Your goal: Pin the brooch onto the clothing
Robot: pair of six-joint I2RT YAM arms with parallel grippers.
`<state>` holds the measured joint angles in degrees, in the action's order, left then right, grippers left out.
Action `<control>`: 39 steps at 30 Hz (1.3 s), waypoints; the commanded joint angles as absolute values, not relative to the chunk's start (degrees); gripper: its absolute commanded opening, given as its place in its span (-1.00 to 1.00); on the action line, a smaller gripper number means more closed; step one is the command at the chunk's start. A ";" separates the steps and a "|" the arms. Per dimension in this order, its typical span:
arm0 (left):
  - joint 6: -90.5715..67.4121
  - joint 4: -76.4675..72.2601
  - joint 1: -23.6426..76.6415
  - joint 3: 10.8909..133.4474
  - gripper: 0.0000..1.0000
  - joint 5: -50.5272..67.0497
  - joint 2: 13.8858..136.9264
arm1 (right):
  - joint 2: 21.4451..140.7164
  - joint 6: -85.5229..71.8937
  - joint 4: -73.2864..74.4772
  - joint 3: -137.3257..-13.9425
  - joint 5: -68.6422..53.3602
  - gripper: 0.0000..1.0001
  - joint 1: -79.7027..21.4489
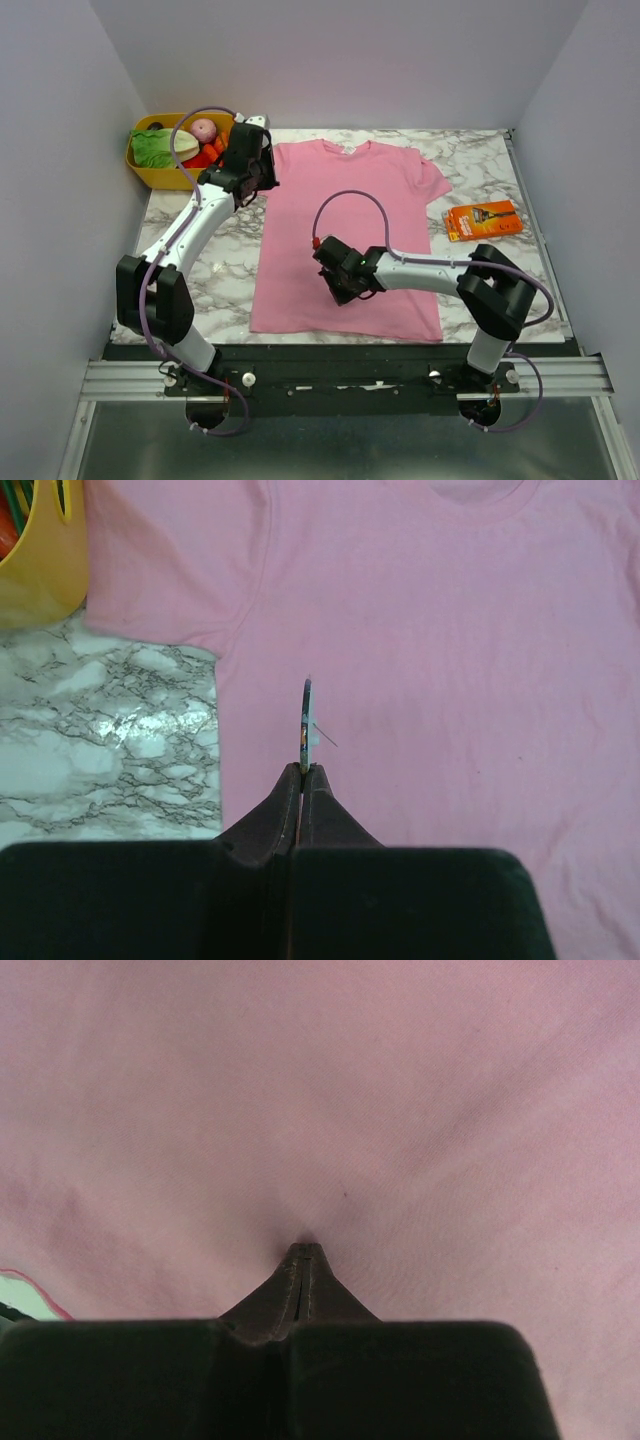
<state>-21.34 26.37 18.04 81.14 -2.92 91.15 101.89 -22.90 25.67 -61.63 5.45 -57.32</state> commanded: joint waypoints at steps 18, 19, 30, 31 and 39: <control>-21.45 27.42 17.40 82.53 -1.00 -1.58 94.74 | 102.13 -26.10 35.60 -52.38 0.26 -0.99 -62.49; -21.45 27.42 17.40 82.70 -1.00 -1.58 95.09 | 102.13 -26.28 35.68 -52.38 0.35 -0.99 -62.75; -20.13 28.30 17.49 84.72 -1.00 -1.75 98.61 | 94.23 -27.86 40.96 -58.97 18.53 -0.99 -63.19; -20.13 28.30 17.66 84.81 -1.00 -1.84 99.14 | 93.00 -27.77 40.87 -60.54 20.29 -0.99 -63.11; -18.81 30.32 20.21 88.15 -1.00 -5.80 102.92 | 88.16 -24.35 38.24 -66.62 23.29 -0.98 -61.00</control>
